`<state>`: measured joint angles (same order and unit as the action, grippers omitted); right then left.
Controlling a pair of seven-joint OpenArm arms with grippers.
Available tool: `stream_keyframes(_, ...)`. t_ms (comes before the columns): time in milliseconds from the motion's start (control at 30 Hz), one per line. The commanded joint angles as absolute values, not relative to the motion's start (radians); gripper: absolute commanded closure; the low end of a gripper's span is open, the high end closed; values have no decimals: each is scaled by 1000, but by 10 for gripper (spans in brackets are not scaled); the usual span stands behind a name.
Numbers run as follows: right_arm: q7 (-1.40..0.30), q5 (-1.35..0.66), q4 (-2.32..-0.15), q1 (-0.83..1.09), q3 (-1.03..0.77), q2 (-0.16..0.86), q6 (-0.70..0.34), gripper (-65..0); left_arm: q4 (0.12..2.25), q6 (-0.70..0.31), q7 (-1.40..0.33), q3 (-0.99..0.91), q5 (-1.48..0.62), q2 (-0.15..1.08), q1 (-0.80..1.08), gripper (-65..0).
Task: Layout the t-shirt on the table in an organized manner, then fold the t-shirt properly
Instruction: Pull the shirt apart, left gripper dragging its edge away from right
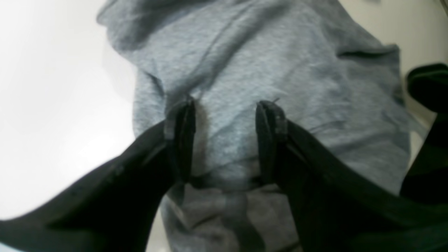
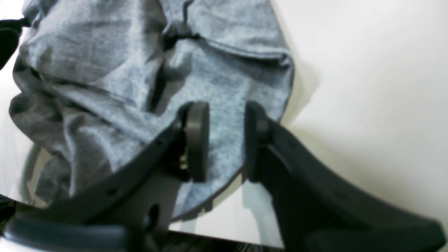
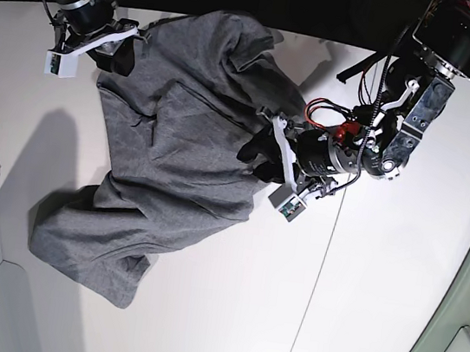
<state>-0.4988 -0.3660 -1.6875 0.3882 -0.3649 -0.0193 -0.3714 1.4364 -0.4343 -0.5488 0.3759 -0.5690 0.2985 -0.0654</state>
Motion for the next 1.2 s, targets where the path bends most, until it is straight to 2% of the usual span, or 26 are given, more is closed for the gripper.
stream_keyframes(0,-494,-382,-1704,389,-366,-17,-382,-177,1445,-438,-523,356,-571,300,-86,-306)
stream_keyframes(200,-510,-382,-1704,389,-366,-17,-382,-177,1445,-439,-524,257,-561,297,-97,-306)
stream_keyframes(667,-513,-408,-1703,389,-366,-17,-382,-177,1357,-429,-519,309,-517,197,-117,-301)
stream_keyframes(733,-513,-408,-1703,391,-366,-18,-382,-177,1357,-409,-511,310,-511,196,-121,-229)
stream_keyframes(833,-513,-408,-1702,391,-366,-20,-382,-176,1357,-404,-481,309,-511,197,-122,0)
stream_keyframes(900,-504,-400,-1702,390,-366,-19,-381,-161,1357,-406,-478,309,-507,200,-129,0)
stream_keyframes(1000,-485,-328,-1702,389,-366,-17,-378,0,1365,-416,-479,309,-519,221,-160,0)
stream_keyframes(1167,-469,-284,-1702,389,-367,17,-378,0,1414,-416,-507,308,-566,313,-228,0)
